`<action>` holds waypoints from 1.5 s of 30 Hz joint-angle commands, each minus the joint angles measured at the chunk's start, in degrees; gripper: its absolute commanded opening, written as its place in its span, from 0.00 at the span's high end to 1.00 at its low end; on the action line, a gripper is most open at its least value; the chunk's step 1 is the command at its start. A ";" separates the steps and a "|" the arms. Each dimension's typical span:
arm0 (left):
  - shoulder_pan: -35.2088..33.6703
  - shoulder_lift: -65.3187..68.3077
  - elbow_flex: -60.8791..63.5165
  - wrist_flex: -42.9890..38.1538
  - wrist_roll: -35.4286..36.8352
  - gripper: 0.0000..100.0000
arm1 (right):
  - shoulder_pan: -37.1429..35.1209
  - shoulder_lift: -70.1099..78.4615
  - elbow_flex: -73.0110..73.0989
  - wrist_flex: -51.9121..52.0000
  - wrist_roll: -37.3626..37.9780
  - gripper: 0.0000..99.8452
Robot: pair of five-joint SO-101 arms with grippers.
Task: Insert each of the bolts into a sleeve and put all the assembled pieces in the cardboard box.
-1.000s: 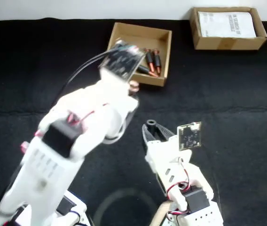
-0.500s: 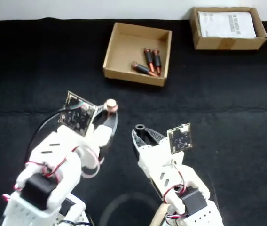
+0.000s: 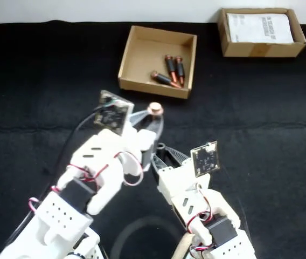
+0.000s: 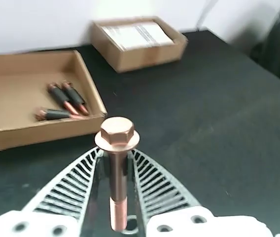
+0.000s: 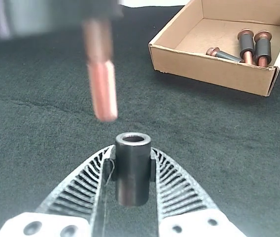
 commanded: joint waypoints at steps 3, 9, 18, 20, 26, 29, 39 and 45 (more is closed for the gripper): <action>1.19 4.09 -4.18 -2.02 0.18 0.99 | -0.13 -0.75 -0.48 -1.36 -0.18 0.99; 1.10 7.69 -3.91 -4.75 1.93 0.99 | -0.13 -0.75 -0.48 -1.36 -0.18 0.99; 1.45 13.49 -3.91 -7.74 6.24 0.99 | 0.48 -0.75 -0.48 -1.36 0.35 0.99; 1.45 13.49 -3.82 -5.36 6.24 0.99 | 1.98 -0.75 -0.48 -1.45 2.64 0.99; 1.19 13.41 -3.56 4.13 10.02 0.99 | 6.64 -0.75 -0.48 -4.79 4.92 0.99; 1.45 13.41 -3.74 6.07 11.87 0.99 | 6.73 -0.75 -0.40 -5.58 4.92 0.99; 9.19 9.89 -12.62 28.04 0.35 0.99 | 6.73 -0.75 0.04 -5.58 4.92 0.99; 10.86 7.43 -22.46 44.92 -10.46 0.99 | 6.81 -0.75 0.22 -5.58 4.66 0.99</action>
